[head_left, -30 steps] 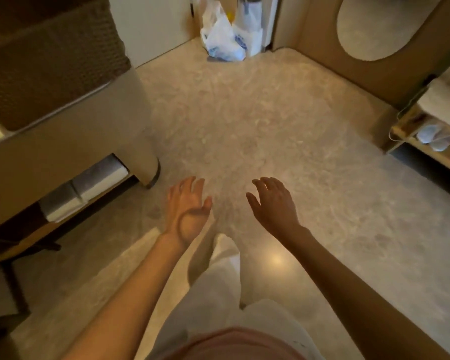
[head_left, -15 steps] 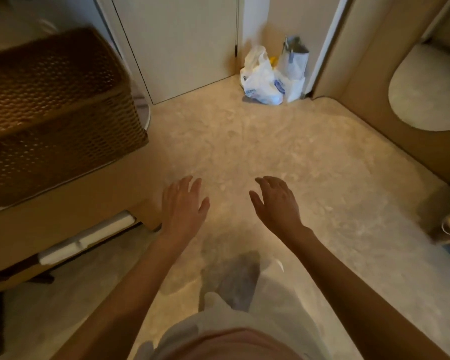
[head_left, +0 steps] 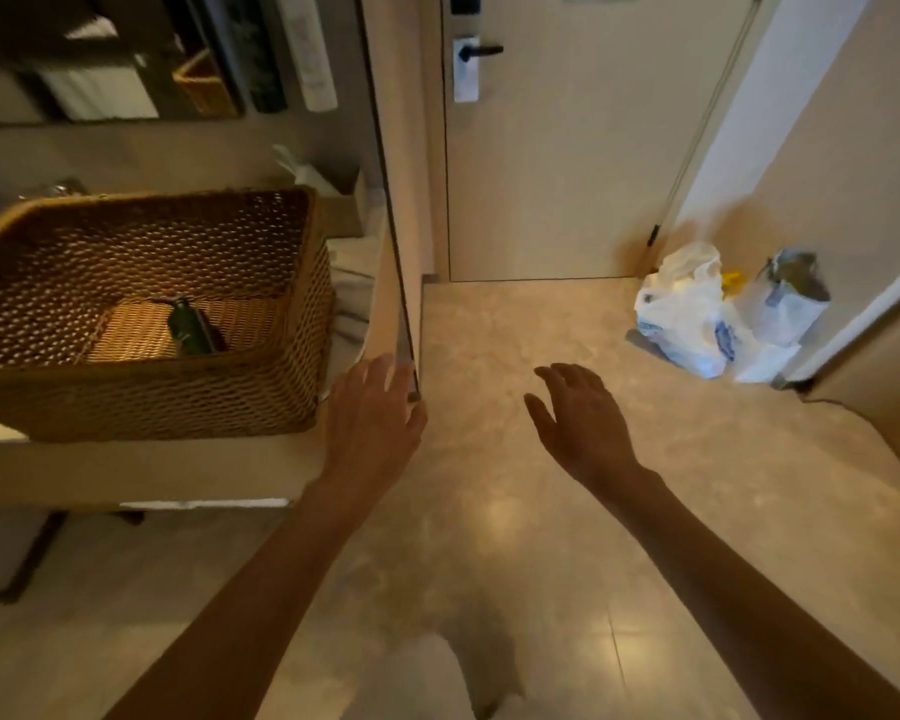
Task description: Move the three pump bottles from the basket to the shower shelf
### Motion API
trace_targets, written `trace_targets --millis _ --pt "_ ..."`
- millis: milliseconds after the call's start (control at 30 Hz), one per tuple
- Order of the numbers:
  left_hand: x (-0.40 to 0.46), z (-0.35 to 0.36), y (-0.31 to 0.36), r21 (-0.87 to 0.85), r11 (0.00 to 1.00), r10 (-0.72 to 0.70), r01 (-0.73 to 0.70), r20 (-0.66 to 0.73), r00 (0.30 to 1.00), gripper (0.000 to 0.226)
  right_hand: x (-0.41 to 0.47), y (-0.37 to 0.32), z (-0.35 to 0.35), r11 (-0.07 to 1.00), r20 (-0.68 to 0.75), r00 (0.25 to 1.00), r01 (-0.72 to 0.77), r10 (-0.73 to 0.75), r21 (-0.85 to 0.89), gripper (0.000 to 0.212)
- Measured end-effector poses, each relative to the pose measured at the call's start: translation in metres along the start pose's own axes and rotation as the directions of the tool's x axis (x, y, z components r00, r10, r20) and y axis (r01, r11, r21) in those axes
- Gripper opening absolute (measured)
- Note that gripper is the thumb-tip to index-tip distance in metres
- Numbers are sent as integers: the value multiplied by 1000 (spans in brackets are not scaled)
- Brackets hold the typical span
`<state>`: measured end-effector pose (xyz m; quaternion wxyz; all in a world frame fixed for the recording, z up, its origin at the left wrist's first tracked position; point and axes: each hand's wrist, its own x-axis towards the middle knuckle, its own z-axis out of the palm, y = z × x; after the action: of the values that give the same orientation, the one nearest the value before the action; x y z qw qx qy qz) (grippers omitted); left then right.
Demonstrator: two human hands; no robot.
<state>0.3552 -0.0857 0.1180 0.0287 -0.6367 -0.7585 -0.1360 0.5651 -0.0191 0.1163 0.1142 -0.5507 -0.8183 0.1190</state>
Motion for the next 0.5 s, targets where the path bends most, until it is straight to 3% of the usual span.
trace_targets --millis 267,500 --pt "88 -52 -68 97 971 -179 219 -309 934 40 161 -64 -10 943 -89 940 333 -330 19 43" --pt "103 -66 -148 79 865 -446 495 -329 832 46 244 -160 1 760 -153 767 640 -623 115 36"
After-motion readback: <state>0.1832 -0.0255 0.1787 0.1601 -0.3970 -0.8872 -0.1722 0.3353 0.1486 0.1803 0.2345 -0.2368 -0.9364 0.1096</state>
